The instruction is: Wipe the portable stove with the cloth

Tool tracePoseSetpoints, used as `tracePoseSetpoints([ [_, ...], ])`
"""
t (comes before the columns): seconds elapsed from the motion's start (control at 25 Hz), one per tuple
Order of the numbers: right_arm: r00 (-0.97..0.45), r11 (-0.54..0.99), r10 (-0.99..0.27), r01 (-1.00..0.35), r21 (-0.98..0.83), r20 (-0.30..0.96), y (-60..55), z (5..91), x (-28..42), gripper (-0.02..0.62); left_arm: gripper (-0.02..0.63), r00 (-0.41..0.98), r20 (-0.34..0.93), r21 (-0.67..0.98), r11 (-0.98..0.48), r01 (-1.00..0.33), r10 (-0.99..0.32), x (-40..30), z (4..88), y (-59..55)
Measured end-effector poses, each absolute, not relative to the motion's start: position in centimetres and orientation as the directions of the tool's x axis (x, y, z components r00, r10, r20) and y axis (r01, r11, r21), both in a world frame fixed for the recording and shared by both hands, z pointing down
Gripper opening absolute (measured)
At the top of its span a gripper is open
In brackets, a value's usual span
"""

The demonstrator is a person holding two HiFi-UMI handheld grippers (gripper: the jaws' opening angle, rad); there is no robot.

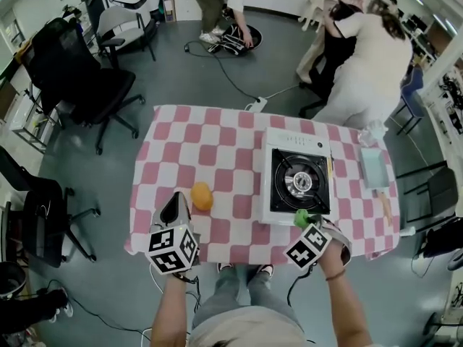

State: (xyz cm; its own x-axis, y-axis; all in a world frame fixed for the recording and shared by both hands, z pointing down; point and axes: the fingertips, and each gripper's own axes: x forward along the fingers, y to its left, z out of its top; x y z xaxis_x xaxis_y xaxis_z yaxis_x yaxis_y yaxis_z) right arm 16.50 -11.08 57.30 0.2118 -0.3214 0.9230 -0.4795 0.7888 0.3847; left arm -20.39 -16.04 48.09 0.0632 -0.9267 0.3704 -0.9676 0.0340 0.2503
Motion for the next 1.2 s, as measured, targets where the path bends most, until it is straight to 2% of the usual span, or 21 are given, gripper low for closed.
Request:
tracePoseSetpoints([
  [1.2,0.103,0.911,-0.278,-0.287,0.296,0.955,-11.4,56.9,5.2,0.091,0.002,-0.135,0.394,0.303,0.267,-0.915,-0.909,-28.9,50.1,-10.9],
])
